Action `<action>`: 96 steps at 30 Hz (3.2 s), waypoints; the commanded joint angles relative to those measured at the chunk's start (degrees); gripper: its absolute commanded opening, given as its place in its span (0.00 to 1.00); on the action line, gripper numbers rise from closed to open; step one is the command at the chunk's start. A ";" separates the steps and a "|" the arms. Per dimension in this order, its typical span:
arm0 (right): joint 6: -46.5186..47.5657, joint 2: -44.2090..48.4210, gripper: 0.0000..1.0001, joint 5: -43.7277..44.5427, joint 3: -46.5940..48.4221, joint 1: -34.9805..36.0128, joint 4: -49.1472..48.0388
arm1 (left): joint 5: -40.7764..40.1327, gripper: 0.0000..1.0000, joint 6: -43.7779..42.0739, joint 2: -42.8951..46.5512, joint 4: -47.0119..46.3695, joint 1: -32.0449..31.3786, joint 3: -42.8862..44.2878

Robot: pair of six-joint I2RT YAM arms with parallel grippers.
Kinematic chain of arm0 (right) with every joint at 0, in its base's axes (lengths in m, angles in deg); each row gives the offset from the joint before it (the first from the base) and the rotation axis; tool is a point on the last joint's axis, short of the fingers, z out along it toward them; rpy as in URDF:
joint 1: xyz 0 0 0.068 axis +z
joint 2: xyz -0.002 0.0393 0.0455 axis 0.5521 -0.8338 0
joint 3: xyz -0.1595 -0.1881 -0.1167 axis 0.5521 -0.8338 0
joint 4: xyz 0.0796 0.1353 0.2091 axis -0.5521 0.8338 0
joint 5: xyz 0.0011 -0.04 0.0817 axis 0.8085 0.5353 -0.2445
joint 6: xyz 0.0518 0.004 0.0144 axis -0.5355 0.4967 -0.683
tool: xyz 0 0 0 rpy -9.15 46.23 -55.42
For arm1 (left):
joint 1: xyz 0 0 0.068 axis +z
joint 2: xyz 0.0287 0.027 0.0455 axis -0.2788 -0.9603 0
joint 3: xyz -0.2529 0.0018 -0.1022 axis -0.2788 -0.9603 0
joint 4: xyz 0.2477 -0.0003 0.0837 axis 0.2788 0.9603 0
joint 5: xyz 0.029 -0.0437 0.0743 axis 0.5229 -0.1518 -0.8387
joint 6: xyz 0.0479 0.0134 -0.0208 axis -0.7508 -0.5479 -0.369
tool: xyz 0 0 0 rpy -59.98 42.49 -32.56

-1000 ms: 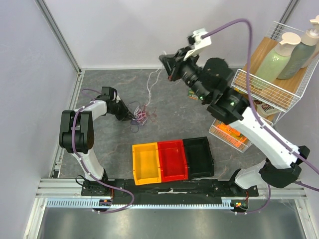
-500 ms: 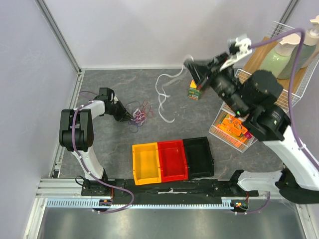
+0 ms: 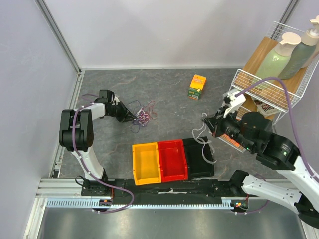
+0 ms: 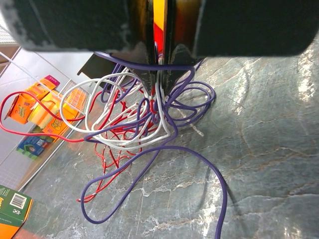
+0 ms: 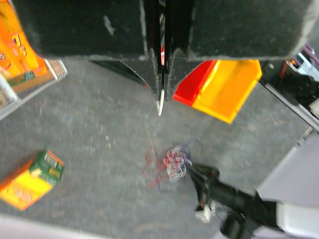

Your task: Untangle the cables

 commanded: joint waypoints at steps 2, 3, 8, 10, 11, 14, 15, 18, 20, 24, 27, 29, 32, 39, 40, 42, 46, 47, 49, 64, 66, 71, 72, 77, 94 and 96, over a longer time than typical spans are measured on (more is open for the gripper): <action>-4.19 2.82 0.00 0.19 -8.83 0.02 1.70 | 2.89 0.08 1.61 1.71 -2.12 0.18 -0.16; -4.72 3.61 0.00 0.10 -11.28 0.02 0.56 | 2.98 0.08 1.52 1.80 -2.12 0.18 -0.24; -7.80 7.57 0.00 6.33 -20.09 0.02 -2.00 | 2.98 0.08 1.52 2.24 -2.20 0.18 -0.51; -9.11 8.28 0.00 9.75 -20.71 0.02 -0.69 | 3.07 0.08 1.44 2.33 -2.21 0.18 -0.59; -9.55 8.63 0.00 11.25 -20.54 0.02 0.27 | 2.98 0.08 1.44 2.33 -2.20 0.18 -0.59; -9.65 10.12 0.00 15.03 -17.82 0.02 3.70 | 3.15 0.08 1.52 2.15 -2.20 0.18 -0.42; -9.30 10.91 0.00 15.74 -16.85 0.02 4.76 | 3.07 0.08 1.52 2.15 -2.20 0.18 -0.42; -7.63 12.41 0.00 13.12 -14.56 0.02 4.59 | 3.16 0.08 1.44 2.06 -2.20 0.18 -0.51; -7.54 11.71 0.00 11.53 -15.17 0.02 4.24 | 3.33 0.08 1.52 2.24 -2.20 0.18 -0.42; -9.55 9.78 0.00 9.78 -21.13 0.02 1.44 | 3.59 0.08 1.61 2.33 -2.47 0.18 -0.59; -11.57 9.86 0.00 7.67 -25.62 0.02 -2.25 | 3.77 0.08 1.61 1.98 -2.56 0.18 -0.59; -12.98 9.78 0.00 5.39 -28.26 0.02 -4.02 | 3.77 0.09 1.61 1.89 -2.56 0.18 -0.59; -15.88 9.95 0.00 4.32 -31.51 0.02 -5.08 | 3.95 0.09 1.61 2.15 -2.56 0.18 -0.68; -20.19 5.30 0.00 3.53 -36.26 0.72 -6.75 | 3.86 0.09 1.61 2.59 -2.73 0.27 -0.68; -20.54 4.42 0.00 4.92 -36.36 1.50 -6.23 | 3.95 0.09 1.61 2.59 -2.65 0.18 -0.68; -21.77 2.49 0.00 8.17 -36.09 3.17 -3.77 | 3.95 0.09 1.61 2.77 -2.73 0.27 -0.77; -22.39 -4.19 0.04 6.87 -35.39 4.50 -3.93 | 4.03 0.09 1.70 2.68 -2.91 0.18 -0.68; -22.13 -4.98 0.11 6.70 -35.13 4.59 -4.02 | 4.21 0.08 1.70 2.68 -2.91 0.27 -0.68; -21.69 -5.17 0.26 8.00 -33.12 4.59 -2.28 | 4.03 0.09 1.44 2.77 -2.73 0.18 -0.68; -17.56 -3.16 0.71 11.28 -25.89 6.34 3.10 | 3.77 0.12 0.55 5.75 -2.91 0.18 -0.68; -17.82 -1.40 0.68 8.03 -28.00 6.34 1.26 | 4.56 0.12 0.99 5.67 -3.35 0.18 -0.77; -23.96 -0.33 0.28 1.26 -34.84 6.34 -5.06 | 4.74 0.12 1.17 5.93 -3.52 0.18 -0.95; -25.45 -1.46 0.19 0.98 -36.25 6.26 -5.95 | 4.74 0.12 1.17 5.93 -3.61 0.18 -0.95; -33.19 -9.28 0.00 2.65 -38.99 6.52 -4.29 | 4.30 0.12 1.00 6.19 -3.44 0.18 -1.03; -25.13 -8.15 0.60 13.19 -21.69 12.84 6.88 | 4.65 0.12 1.00 6.63 -3.35 0.27 -0.86; -23.54 -9.55 0.63 15.64 -19.41 13.64 7.13 | 4.56 0.12 1.00 6.81 -3.35 0.18 -0.86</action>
